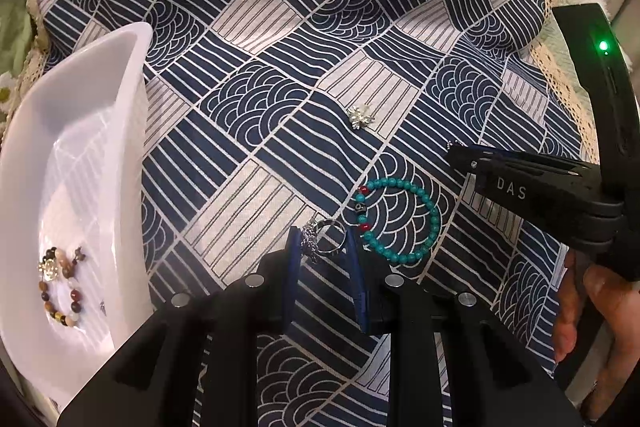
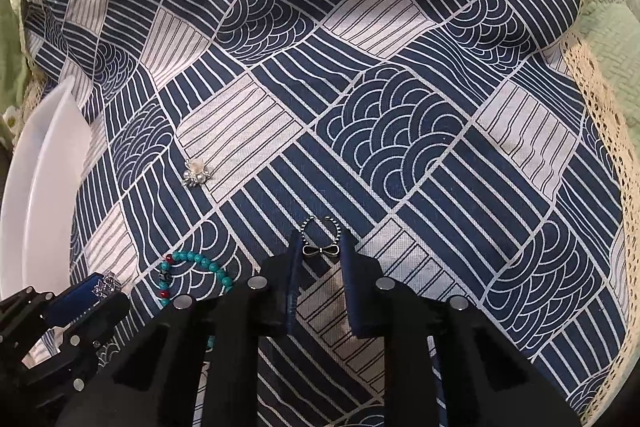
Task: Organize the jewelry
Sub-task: 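Carry both rings into the white tray and open both tools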
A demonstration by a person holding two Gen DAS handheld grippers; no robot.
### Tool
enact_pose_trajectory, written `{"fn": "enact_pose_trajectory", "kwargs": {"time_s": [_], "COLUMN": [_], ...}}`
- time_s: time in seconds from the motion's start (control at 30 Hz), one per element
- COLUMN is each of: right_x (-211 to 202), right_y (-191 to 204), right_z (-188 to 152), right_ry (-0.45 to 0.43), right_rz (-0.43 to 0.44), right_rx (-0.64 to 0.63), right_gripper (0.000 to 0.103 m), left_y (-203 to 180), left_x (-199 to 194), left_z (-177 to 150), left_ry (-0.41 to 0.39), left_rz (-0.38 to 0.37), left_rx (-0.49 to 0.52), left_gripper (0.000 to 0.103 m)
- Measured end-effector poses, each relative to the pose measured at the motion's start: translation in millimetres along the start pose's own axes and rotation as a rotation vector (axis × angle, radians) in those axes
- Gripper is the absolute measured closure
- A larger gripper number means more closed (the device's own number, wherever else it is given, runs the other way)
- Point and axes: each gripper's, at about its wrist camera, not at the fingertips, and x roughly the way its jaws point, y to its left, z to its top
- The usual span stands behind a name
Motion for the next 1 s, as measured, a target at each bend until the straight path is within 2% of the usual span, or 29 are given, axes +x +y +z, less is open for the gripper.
{"fn": "enact_pose_trajectory", "kwargs": {"time_s": [0.1,0.23,0.37,0.5,0.63,0.77,0.9,1.0], "right_x": [-13.8,-44.6,-88.7,-105.2,-95.4,-75.9,-59.3,-49.4], "right_y": [-3.1,8.6,53.9,120.9,186.8,236.7,266.0,278.7], "right_z": [0.0,1.2,-2.5,-7.3,-21.8,-40.7,-52.2,-59.9], "right_ry": [-0.015,-0.066,-0.138,-0.176,-0.154,-0.116,-0.098,-0.083], "right_rz": [0.04,0.097,0.175,0.237,0.252,0.219,0.191,0.173], "right_rx": [0.022,0.005,-0.097,-0.177,-0.292,-0.403,-0.474,-0.504], "right_gripper": [0.083,0.083,0.083,0.083,0.083,0.083,0.084,0.084], "left_y": [1.0,8.6,41.7,90.6,141.1,183.3,207.6,216.4], "left_x": [-10.9,-46.7,-96.4,-115.9,-116.7,-100.0,-82.5,-71.9], "left_z": [1.7,2.5,1.3,-3.9,-12.1,-22.8,-29.9,-34.1], "left_ry": [-0.013,-0.063,-0.147,-0.176,-0.171,-0.108,-0.068,-0.04], "left_rz": [-0.021,-0.08,-0.094,-0.056,0.024,0.082,0.129,0.138], "left_rx": [-0.008,-0.021,-0.066,-0.151,-0.223,-0.256,-0.262,-0.257], "left_gripper": [0.082,0.082,0.082,0.082,0.081,0.082,0.081,0.081]}}
